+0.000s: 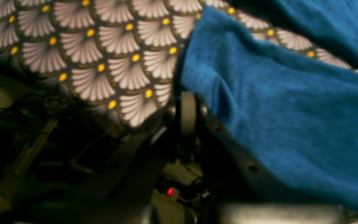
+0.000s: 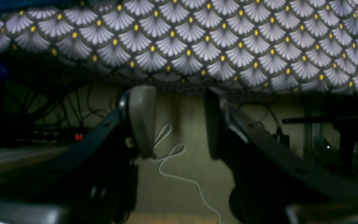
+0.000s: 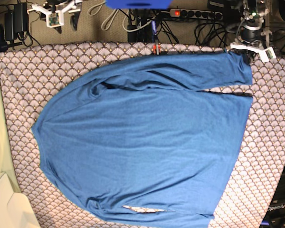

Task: Fold the T-shirt properly
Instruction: 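Move the left gripper down to the blue shirt's shoulder corner, then move the right gripper down to the shirt's other shoulder corner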

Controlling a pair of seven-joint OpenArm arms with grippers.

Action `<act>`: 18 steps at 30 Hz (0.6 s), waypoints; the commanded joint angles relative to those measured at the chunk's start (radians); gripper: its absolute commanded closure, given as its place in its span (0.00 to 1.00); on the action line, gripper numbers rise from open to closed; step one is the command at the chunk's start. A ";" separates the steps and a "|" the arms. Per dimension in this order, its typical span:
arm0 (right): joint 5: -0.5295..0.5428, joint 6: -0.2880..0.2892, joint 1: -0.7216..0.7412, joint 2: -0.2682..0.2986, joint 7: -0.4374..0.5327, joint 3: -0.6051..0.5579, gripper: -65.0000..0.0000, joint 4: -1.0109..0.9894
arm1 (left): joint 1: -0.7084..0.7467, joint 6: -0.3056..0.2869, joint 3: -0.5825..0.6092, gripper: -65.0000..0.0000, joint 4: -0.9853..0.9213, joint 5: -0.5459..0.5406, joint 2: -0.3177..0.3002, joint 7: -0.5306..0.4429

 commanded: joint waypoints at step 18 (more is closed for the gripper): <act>-0.001 0.001 0.178 0.061 0.020 -0.028 0.58 0.015 | 0.051 -0.003 -0.010 0.99 0.092 -0.001 -0.032 -0.026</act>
